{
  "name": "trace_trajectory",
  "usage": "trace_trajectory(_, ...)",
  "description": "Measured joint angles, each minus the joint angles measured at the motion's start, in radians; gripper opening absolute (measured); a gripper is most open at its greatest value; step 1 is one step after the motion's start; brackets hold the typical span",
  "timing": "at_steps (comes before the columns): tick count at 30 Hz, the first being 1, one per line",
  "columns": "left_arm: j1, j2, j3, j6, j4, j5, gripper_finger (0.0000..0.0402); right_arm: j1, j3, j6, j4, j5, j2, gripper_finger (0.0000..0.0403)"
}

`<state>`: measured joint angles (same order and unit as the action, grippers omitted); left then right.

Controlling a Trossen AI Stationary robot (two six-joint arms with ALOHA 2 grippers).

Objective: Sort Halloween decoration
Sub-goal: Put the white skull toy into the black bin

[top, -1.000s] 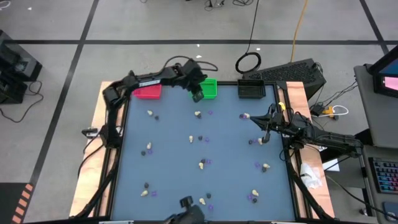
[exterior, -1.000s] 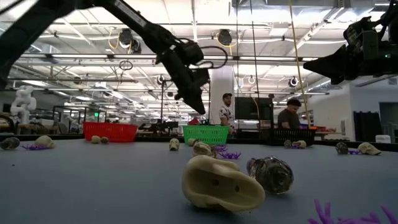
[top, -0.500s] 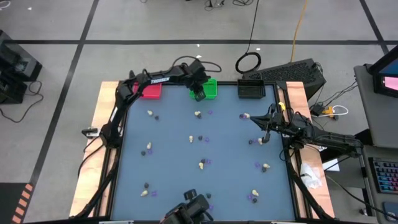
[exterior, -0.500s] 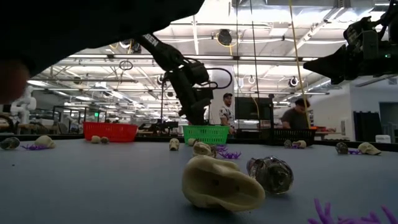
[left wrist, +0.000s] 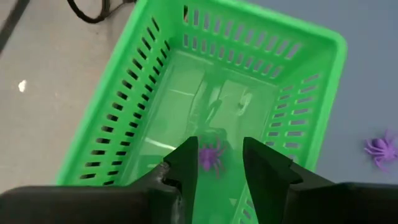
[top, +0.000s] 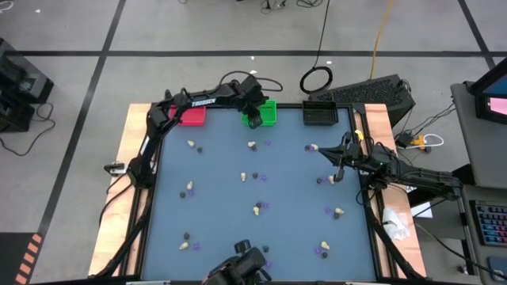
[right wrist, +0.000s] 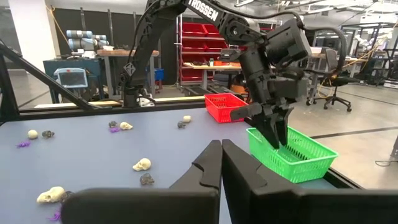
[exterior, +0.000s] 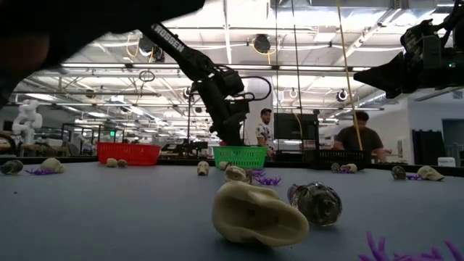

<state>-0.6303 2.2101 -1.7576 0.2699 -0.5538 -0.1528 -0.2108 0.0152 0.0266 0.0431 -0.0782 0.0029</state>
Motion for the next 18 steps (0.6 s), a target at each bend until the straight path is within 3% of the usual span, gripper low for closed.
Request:
trace_trajectory(8, 0.028, -0.095, 0.000, 0.005, 0.062, 0.002, 0.0010, 0.000, 0.000, 0.010, 0.103, -0.025, 0.000, 0.0000)
trace_trajectory(12, 0.065, -0.142, 0.056, -0.016, 0.194, 0.004, 0.0007, 0.000, 0.015, -0.043, 0.070, -0.102, 0.013, 0.0000)
trace_trajectory(18, 0.117, -0.245, 0.301, -0.106, 0.538, 0.009, 0.0008, -0.001, 0.077, -0.161, -0.057, -0.202, 0.116, 0.0000)
